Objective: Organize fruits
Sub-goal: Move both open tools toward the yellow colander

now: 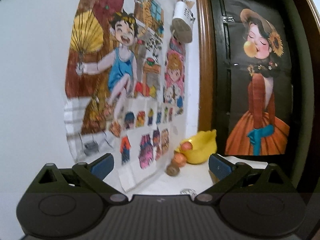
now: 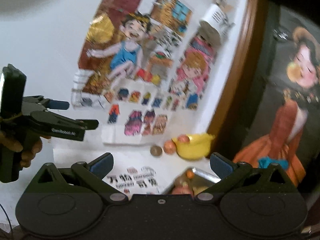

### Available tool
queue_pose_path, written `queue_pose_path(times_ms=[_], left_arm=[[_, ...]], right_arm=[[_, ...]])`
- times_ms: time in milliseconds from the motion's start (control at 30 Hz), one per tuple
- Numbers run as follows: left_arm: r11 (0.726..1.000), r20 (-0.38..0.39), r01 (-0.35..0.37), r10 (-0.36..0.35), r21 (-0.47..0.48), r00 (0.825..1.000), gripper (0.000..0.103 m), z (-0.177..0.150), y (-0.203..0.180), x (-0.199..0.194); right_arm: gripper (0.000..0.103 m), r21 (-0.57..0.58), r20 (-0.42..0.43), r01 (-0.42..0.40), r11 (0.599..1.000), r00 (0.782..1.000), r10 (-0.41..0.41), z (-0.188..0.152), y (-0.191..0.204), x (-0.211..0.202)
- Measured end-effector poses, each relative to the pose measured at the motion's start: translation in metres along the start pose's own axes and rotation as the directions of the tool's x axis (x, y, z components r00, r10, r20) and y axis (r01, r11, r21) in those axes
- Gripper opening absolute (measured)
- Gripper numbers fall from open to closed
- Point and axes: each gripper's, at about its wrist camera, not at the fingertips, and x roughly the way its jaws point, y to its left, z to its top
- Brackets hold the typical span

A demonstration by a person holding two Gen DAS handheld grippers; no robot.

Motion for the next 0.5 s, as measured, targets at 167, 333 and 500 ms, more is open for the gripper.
queue_pose_path(times_ms=[167, 333, 500], left_arm=[[0.999, 0.001, -0.038, 0.038, 0.039, 0.999, 0.103, 0.024, 0.006, 0.019], [0.993, -0.015, -0.077, 0.078, 0.089, 0.997, 0.103, 0.032, 0.015, 0.052], [0.996, -0.087, -0.053, 0.06, 0.078, 0.994, 0.103, 0.02, 0.023, 0.096]], right_arm=[[0.102, -0.037, 0.03, -0.057, 0.998, 0.998, 0.059, 0.047, -0.02, 0.024], [0.102, -0.019, 0.042, -0.123, 0.992, 0.991, 0.124, 0.092, -0.043, 0.066], [0.102, 0.108, -0.036, -0.182, 0.977, 0.982, 0.187, 0.107, -0.066, 0.142]])
